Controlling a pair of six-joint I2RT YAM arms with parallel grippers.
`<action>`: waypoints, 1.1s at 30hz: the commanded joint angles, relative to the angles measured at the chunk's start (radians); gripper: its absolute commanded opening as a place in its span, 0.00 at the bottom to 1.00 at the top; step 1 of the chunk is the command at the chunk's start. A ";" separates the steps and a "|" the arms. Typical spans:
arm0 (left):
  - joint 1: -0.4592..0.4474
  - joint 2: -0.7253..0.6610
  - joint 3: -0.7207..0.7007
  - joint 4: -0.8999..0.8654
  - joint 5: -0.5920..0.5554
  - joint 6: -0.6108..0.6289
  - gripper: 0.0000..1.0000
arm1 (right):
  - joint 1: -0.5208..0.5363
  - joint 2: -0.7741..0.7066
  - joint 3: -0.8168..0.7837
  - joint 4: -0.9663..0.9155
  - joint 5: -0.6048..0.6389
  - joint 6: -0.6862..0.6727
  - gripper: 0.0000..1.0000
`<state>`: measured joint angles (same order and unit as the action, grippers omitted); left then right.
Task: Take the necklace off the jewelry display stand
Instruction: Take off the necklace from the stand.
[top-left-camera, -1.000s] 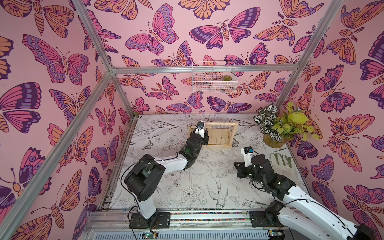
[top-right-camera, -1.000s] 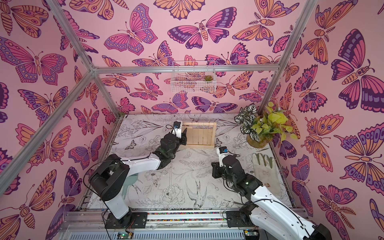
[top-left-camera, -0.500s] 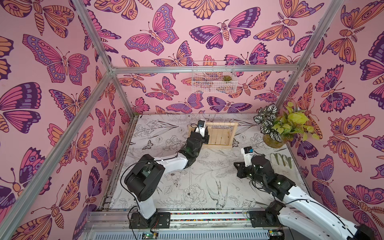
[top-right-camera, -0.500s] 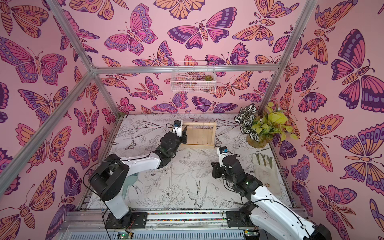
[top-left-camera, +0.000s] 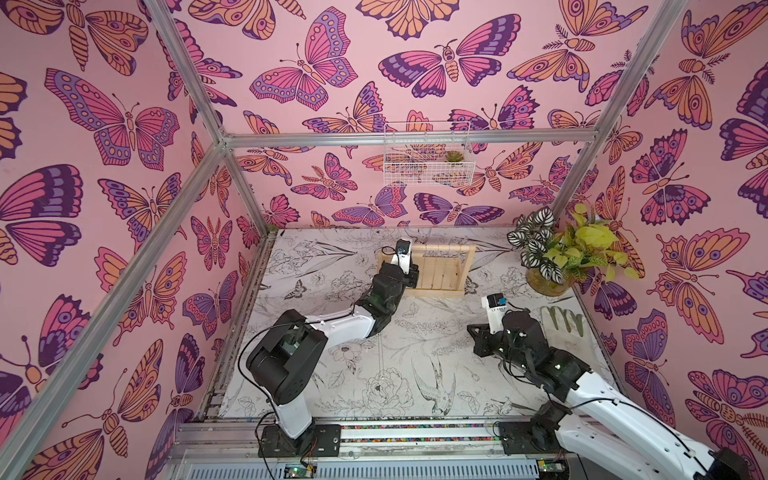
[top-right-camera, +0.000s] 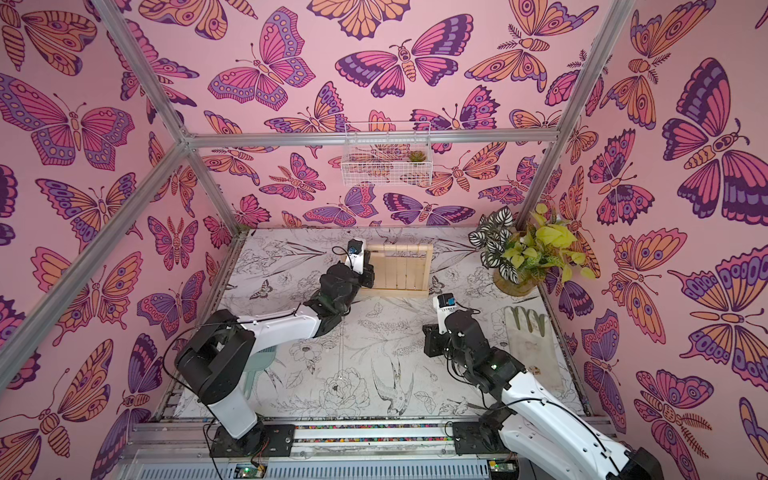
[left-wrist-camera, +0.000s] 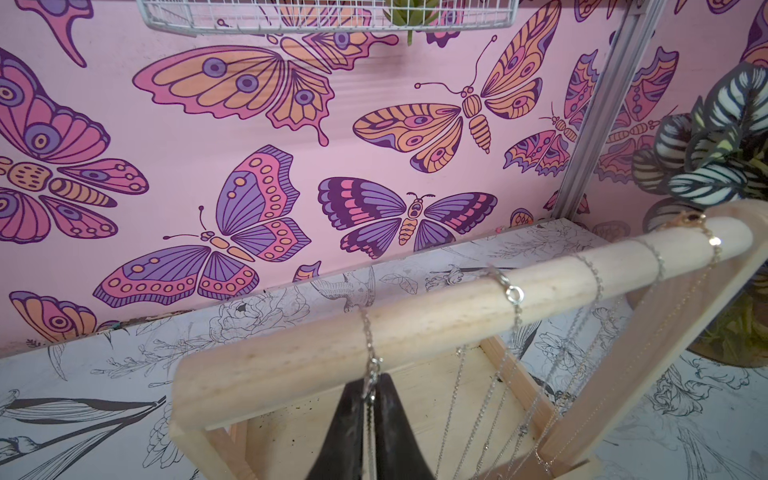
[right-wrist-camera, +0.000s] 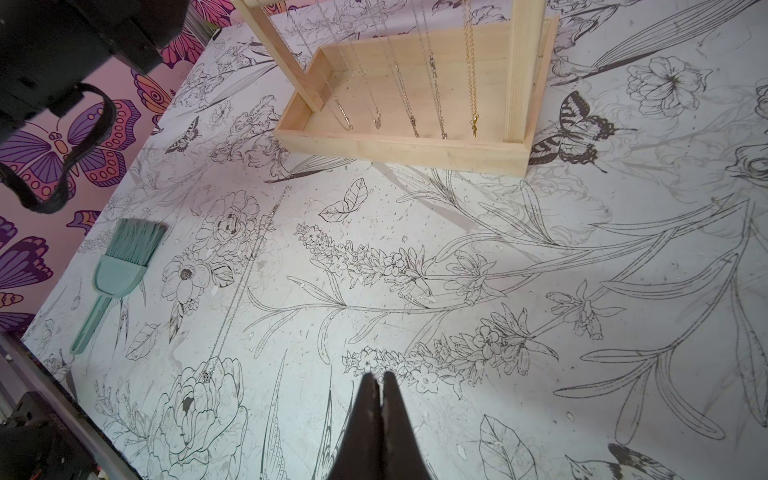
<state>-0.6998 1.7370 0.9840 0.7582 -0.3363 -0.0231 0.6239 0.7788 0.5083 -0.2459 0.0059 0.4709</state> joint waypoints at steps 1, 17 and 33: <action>-0.001 -0.025 0.012 -0.008 -0.002 0.003 0.07 | -0.003 -0.015 -0.007 0.005 -0.002 0.004 0.00; 0.007 -0.051 0.012 -0.035 -0.052 0.023 0.00 | -0.003 -0.022 -0.019 0.008 -0.001 0.008 0.00; 0.039 -0.094 -0.013 -0.035 -0.075 0.036 0.00 | -0.004 -0.029 -0.025 0.008 -0.003 0.014 0.00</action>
<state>-0.6708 1.6661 0.9848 0.7208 -0.3935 -0.0029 0.6239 0.7605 0.4931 -0.2443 0.0059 0.4717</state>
